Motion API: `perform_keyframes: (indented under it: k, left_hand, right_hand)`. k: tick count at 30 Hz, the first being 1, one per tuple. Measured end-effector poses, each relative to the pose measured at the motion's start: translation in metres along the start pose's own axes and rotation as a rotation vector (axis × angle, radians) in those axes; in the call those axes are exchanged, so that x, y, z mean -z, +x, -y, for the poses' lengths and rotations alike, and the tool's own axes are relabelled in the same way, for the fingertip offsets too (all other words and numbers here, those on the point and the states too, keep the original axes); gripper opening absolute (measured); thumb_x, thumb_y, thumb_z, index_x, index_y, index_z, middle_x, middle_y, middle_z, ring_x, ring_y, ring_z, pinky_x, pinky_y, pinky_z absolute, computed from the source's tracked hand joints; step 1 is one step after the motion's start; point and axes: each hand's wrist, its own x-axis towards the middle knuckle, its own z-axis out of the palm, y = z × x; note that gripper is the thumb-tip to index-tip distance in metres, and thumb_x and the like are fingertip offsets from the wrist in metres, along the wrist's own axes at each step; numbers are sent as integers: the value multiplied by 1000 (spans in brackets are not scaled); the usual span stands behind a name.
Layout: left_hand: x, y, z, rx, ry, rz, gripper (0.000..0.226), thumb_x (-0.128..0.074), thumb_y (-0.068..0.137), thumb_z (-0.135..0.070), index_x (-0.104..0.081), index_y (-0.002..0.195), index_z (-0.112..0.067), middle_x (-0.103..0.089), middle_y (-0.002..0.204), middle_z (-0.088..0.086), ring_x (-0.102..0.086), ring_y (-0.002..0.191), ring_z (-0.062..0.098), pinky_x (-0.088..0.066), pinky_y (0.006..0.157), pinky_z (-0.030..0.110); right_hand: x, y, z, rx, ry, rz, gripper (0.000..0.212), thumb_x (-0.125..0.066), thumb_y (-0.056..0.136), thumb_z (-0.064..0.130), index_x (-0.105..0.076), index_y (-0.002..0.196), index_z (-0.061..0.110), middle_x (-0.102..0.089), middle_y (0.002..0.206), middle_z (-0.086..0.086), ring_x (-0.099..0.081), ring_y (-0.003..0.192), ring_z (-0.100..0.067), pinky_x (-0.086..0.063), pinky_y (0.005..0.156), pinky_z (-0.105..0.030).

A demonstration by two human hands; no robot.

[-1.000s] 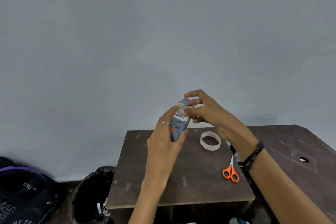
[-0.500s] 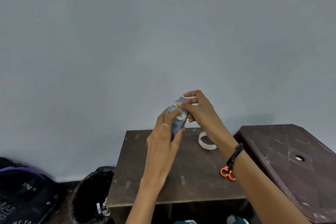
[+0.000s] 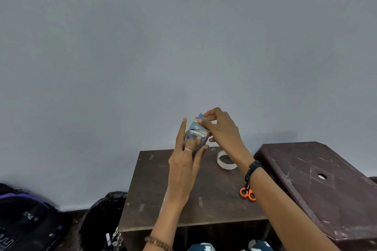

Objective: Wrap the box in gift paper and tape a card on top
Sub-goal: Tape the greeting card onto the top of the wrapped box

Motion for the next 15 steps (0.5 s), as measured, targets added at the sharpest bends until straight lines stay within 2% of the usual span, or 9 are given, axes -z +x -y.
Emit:
perform_keyframes:
  k: [2,4,5,7,8,10,13,15]
  left_hand:
    - [-2,-5,-1,45,-29,19,34,-57,84,-33,-45,114,-24,-40,143,11,-67,98,24,-59,67,32]
    - [-3,-9,-4,92,-75,66,60,-63,81,-34,-31,131,-42,-43,141,9,-63,102,11,-57,75,28]
    - [-4,-12,-3,76,-122,98,69,-66,79,-33,-26,135,-41,-38,144,5,-57,111,3,-54,83,22]
    - [-6,-23,-1,24,-152,168,70,-68,77,-31,-30,136,-29,-17,152,0,-35,127,-12,-44,92,8]
    - [-5,-31,0,37,-164,190,71,-69,76,-32,-32,136,-26,-12,153,2,-26,130,-15,-39,93,4]
    - [-1,-54,-2,191,-215,165,73,-73,72,-30,-35,135,-22,-15,153,7,-20,128,-22,-32,90,-4]
    - [8,-84,-3,497,-286,-27,68,-73,76,-21,-39,134,-15,-17,150,-9,-21,118,-30,-28,83,-9]
    - [13,-93,5,668,-311,-116,71,-73,78,-16,-36,138,-17,-16,152,-9,-24,116,-25,-30,83,-7]
  right_hand:
    - [3,-3,8,-38,-141,5,43,-58,81,58,-54,102,20,-50,109,-4,-61,90,-23,-53,81,-39]
    - [6,-6,16,-120,-257,36,66,-53,76,70,-49,114,15,-45,115,-8,-57,99,-28,-47,82,-35]
    - [7,-8,18,-149,-310,59,72,-54,76,69,-44,120,13,-41,118,-10,-54,103,-31,-43,80,-33]
    - [13,-13,18,-183,-345,96,67,-61,81,53,-35,125,10,-38,122,-14,-50,106,-33,-40,78,-34]
    - [17,-15,15,-193,-323,97,61,-61,83,42,-33,125,9,-38,123,-15,-50,102,-32,-39,76,-34]
    - [27,-20,3,-188,-244,47,51,-59,84,31,-33,122,9,-42,121,-17,-48,93,-30,-35,71,-31]
    - [42,-24,-19,-194,-120,-116,48,-61,84,28,-36,120,10,-51,116,-16,-51,93,-29,-36,73,-31]
    - [49,-27,-35,-232,19,-186,50,-63,84,25,-36,124,11,-50,112,-14,-49,92,-25,-39,72,-31]
